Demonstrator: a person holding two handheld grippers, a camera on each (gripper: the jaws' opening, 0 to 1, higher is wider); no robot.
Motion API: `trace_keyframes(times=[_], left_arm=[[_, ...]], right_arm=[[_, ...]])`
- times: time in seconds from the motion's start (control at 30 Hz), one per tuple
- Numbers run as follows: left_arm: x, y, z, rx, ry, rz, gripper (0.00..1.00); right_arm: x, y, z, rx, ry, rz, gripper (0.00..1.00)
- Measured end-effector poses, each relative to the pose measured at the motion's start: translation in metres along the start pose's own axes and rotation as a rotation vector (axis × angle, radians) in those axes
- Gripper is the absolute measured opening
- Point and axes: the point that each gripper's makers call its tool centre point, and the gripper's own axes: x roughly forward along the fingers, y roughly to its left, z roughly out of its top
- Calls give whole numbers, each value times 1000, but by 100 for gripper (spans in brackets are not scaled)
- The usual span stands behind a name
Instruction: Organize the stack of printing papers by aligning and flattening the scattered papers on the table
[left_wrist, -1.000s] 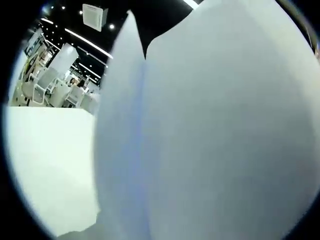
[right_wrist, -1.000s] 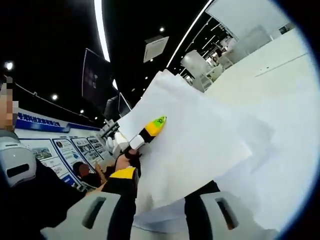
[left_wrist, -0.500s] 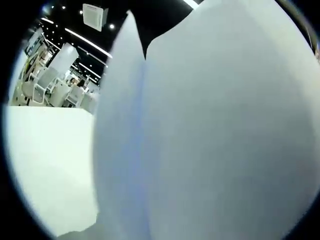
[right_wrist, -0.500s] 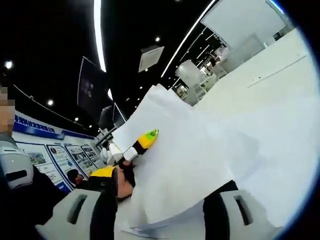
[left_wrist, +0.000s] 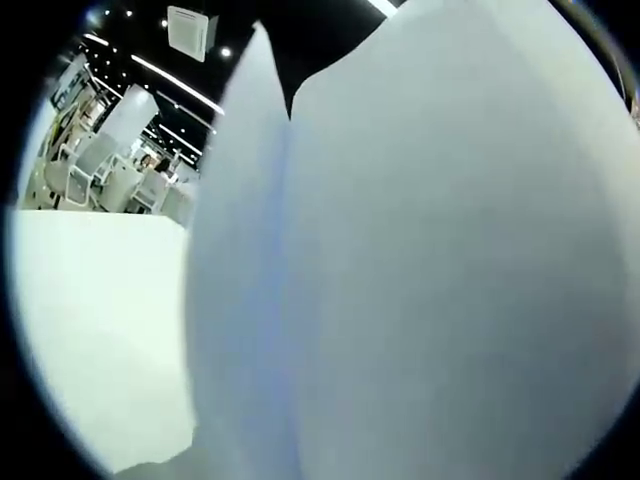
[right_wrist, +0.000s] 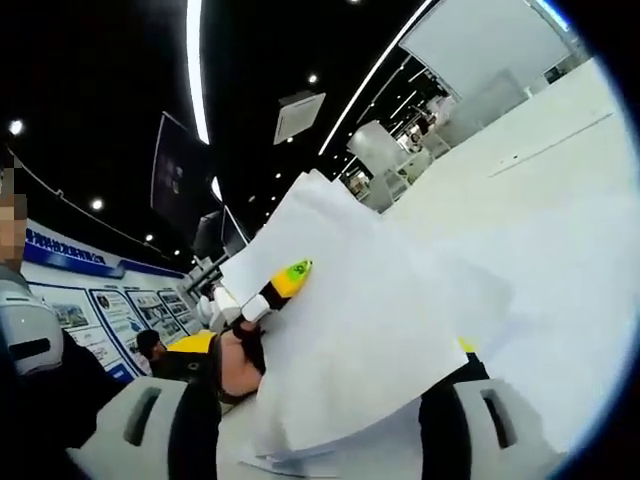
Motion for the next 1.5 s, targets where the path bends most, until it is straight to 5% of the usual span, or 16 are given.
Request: trace_keyframes(times=[0.9, 1.5], left_arm=[[0, 0, 1, -13, -5, 1, 6], [0, -1, 0, -20, -6, 1, 6]], right_arm=[[-10, 1, 11, -2, -26, 1, 79], [-42, -14, 26, -27, -99, -48, 81]])
